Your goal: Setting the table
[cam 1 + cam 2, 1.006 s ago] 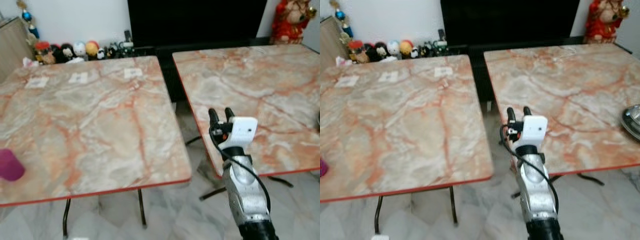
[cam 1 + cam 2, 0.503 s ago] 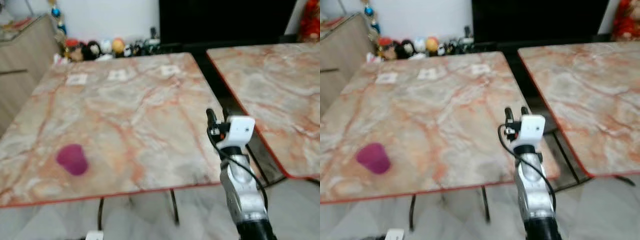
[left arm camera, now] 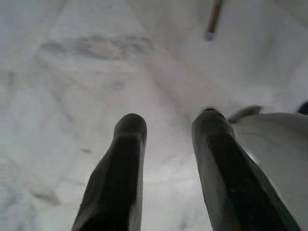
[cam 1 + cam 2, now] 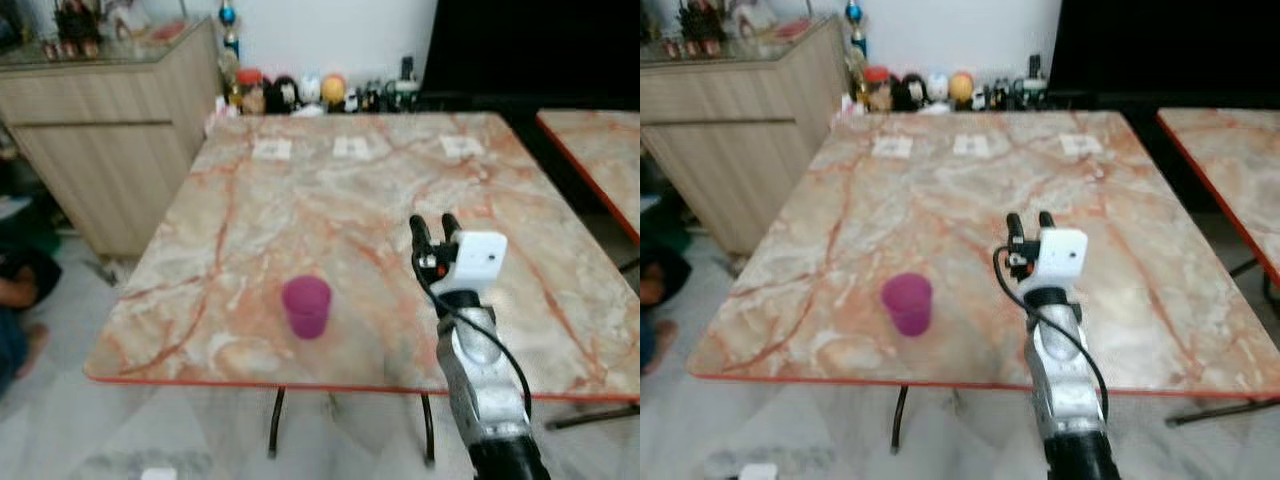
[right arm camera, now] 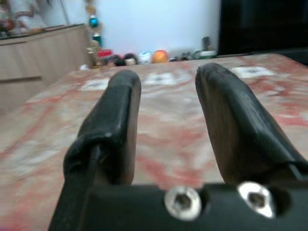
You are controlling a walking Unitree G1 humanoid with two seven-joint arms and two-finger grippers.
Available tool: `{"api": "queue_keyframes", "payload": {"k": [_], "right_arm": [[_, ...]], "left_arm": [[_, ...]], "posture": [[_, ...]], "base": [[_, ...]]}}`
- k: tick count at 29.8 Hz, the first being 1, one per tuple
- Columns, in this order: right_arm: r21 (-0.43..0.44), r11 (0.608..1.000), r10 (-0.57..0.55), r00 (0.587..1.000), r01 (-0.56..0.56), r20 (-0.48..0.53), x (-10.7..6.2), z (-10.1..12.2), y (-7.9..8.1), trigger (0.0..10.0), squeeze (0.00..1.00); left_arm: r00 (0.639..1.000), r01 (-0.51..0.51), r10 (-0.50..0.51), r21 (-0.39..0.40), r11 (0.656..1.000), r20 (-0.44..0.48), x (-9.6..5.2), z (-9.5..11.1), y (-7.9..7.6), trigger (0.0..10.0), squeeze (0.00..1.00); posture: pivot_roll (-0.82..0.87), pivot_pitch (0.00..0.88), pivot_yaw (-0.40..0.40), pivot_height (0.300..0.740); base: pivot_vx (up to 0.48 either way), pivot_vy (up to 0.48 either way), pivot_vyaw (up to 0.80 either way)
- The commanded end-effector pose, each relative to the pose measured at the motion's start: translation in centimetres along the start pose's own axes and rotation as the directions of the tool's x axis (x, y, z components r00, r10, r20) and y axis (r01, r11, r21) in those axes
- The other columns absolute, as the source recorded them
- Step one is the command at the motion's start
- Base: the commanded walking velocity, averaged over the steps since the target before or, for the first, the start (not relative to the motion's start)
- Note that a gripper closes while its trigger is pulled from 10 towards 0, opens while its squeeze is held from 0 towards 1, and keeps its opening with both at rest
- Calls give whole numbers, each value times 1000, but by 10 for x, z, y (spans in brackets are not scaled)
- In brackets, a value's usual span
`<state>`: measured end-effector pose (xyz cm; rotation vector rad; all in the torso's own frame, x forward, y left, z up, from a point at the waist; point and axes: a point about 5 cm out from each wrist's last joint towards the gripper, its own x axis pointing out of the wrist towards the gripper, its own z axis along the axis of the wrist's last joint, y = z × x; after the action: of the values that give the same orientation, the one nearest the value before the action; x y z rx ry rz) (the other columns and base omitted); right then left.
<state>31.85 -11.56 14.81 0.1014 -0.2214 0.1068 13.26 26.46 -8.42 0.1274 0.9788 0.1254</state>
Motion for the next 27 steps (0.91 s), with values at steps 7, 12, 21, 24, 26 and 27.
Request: {"api": "queue_keyframes", "payload": {"k": [7,12,21,24,26,27], "right_arm": [[-3,1000,13,1000,-13,29,2,6,-1,10000,0],[1,1000,14,999,-14,32,2,7,0,10000,0],[8,1000,6,999,-6,38,3,7,-1,10000,0],[20,1000,-2,999,1,45,3,8,-3,10000,0],[21,1000,-6,999,4,51,3,10,-4,10000,0],[19,1000,-7,999,6,53,3,11,-4,10000,0]], "left_arm": [[1000,10,-9,-23,1000,3,0,-1,0,10000,0],[999,32,-32,-6,999,13,7,13,-26,10000,0],[998,52,-52,2,999,24,10,21,-46,10000,0],[998,52,-52,3,999,25,10,21,-46,10000,0],[998,50,-50,2,999,27,10,22,-46,10000,0],[998,49,-49,1,999,29,10,22,-45,10000,0]], "posture": [[-80,0,31,740],[-79,0,33,740],[-72,0,35,740],[-73,0,35,740],[-73,0,32,740],[-73,0,32,740]], "base": [[0,0,484],[0,0,800],[0,0,643],[0,0,0],[0,0,0],[0,0,0]]}}
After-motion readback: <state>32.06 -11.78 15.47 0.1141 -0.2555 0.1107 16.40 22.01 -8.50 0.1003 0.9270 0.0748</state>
